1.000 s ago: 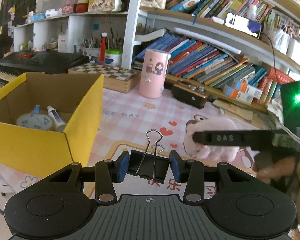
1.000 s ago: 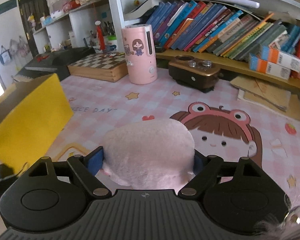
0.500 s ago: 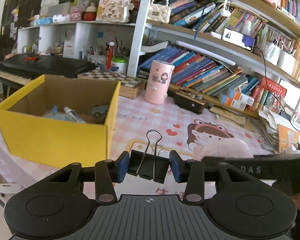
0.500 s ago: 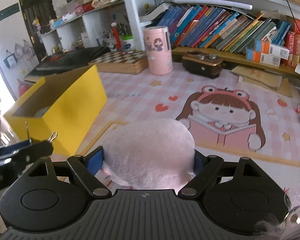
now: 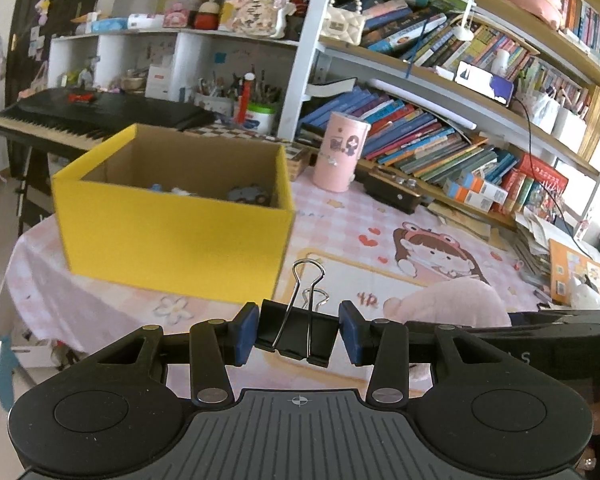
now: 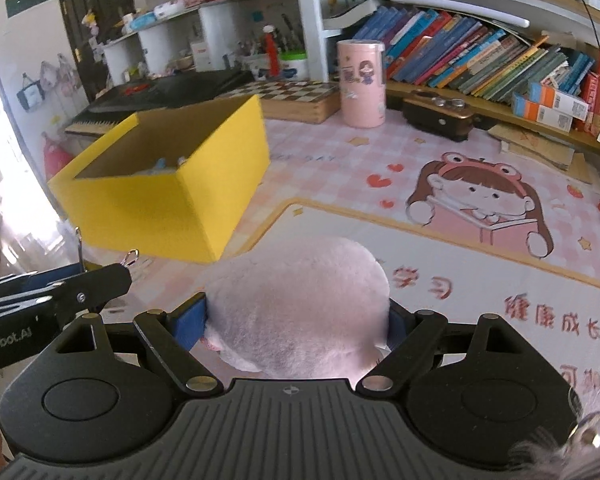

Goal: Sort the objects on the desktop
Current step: 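Carry the pink pig with the right tool while the left tool carries the clip toward the box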

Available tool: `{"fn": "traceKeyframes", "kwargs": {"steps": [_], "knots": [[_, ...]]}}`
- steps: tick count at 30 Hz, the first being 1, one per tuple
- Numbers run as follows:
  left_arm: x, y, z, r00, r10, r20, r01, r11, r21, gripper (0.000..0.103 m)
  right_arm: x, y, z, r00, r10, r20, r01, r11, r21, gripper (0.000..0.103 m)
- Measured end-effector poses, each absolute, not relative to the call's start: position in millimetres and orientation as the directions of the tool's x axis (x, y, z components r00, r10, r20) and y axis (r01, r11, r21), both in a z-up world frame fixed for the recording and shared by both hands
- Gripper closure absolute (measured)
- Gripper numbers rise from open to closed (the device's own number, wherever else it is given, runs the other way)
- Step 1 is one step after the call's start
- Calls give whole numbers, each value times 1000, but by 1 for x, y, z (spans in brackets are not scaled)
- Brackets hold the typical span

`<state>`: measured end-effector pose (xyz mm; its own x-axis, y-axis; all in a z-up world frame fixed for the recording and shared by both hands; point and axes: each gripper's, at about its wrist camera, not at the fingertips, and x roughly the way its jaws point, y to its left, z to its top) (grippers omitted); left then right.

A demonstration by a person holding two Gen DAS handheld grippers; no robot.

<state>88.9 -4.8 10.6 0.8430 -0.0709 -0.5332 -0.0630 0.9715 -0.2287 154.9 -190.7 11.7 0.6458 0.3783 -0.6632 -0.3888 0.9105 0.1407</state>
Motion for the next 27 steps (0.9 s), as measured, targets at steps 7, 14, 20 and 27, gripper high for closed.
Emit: {"fn": "traceKeyframes", "kwargs": {"steps": [7,14,20,27], "knots": [[59,22,10,842,-76,-535,-61,970,-235,61,122,-163,12,640,373,-672,-392,910,132,19],[32,42,8,835,-83,-544,-53,972,-230,61,89,-138,7,629,373,-682,-394,909,134,19],[12,56,5,829,-90,-552,-42,974,-221,61,61,-120,1,619,377,-689,-391,909,146,19],[-4,69,7,834,-87,-544,-41,975,-219,61,42,-104,2,621,380,-686,-393,907,147,19]]}}
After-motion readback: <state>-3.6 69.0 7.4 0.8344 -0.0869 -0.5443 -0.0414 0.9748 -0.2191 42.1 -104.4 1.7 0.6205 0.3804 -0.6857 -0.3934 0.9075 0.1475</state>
